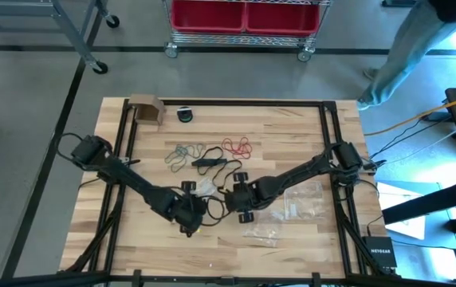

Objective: Sort rubber bands
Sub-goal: Put the black rubber band into the transparent zip bag

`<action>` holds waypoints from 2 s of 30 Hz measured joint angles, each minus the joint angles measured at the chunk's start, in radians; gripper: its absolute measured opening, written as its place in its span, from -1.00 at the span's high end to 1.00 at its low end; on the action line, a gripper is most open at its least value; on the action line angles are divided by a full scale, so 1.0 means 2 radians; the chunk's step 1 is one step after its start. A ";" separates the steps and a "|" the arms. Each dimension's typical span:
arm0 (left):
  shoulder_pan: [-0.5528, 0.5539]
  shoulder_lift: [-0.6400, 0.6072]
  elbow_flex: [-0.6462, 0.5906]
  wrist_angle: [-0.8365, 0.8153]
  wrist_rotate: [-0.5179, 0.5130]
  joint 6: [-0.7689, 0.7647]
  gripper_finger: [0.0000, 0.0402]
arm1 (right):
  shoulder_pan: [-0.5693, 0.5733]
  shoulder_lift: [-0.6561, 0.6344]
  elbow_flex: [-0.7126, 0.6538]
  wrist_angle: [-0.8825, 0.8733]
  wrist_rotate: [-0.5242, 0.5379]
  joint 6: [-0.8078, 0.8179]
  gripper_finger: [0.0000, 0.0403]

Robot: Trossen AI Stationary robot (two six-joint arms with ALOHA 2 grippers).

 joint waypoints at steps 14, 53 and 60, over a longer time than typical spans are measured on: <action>0.015 0.007 0.000 -0.012 -0.006 -0.022 -0.02 | 0.009 0.000 0.000 -0.003 0.023 0.037 0.13; 0.021 -0.048 0.033 -0.049 0.001 -0.072 1.00 | 0.044 -0.063 0.000 0.048 0.045 0.003 0.13; 0.030 -0.115 0.040 -0.046 0.021 -0.076 1.00 | 0.062 -0.075 0.001 0.182 0.059 -0.128 0.13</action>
